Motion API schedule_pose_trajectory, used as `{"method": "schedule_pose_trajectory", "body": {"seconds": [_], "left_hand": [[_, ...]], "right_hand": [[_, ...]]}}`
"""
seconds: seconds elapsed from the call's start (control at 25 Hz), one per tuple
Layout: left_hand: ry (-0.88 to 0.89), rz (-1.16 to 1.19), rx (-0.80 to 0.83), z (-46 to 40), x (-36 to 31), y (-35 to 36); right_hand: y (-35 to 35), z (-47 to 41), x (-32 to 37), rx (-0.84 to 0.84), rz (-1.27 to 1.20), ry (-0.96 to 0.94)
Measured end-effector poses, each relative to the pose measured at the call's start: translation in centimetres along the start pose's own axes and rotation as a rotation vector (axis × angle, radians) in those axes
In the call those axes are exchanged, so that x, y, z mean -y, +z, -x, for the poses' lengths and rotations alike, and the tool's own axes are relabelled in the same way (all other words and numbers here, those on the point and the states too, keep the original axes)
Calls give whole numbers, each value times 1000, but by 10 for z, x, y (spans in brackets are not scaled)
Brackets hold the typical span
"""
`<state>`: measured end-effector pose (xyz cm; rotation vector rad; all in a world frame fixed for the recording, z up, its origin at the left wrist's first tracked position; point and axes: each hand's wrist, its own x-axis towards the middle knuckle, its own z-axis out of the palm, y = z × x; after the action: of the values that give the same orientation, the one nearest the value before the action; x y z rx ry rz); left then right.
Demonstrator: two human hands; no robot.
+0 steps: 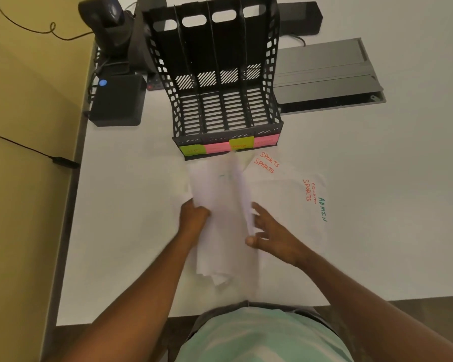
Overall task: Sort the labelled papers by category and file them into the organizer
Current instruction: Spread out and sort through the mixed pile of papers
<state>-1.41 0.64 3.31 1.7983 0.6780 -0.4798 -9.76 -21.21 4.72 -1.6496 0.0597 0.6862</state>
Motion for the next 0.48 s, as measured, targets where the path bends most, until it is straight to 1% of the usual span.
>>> {"method": "schedule_pose_trajectory", "body": {"seconds": [0.04, 0.08, 0.16, 0.2, 0.24, 0.28, 0.32, 0.36, 0.4, 0.44, 0.48], "left_hand": [[23, -62, 16, 3, -4, 10], [49, -118, 50, 5, -8, 20], [99, -139, 127, 2, -6, 31], [128, -173, 121, 0, -5, 30], [176, -248, 45, -7, -2, 29], [222, -353, -77, -19, 3, 22], [225, -462, -215, -30, 9, 11], [178, -554, -330, -43, 16, -2], [96, -606, -397, -53, 25, -17], [19, -606, -405, -62, 33, -30], [-33, -541, -374, -70, 38, -40]], "right_hand": [[-3, -6, -1, -81, -17, 13], [-9, -11, -5, -206, -30, 61], [-28, -20, -19, -500, -43, 232], [-39, -22, -31, -625, -58, 324], [-50, -21, -45, -715, -88, 395], [-59, -19, -59, -765, -127, 446], [-66, -16, -72, -789, -158, 485], [-72, -12, -82, -797, -172, 515], [-74, -8, -90, -796, -185, 539], [-74, -7, -96, -792, -194, 547], [-73, -6, -101, -794, -198, 541]]}}
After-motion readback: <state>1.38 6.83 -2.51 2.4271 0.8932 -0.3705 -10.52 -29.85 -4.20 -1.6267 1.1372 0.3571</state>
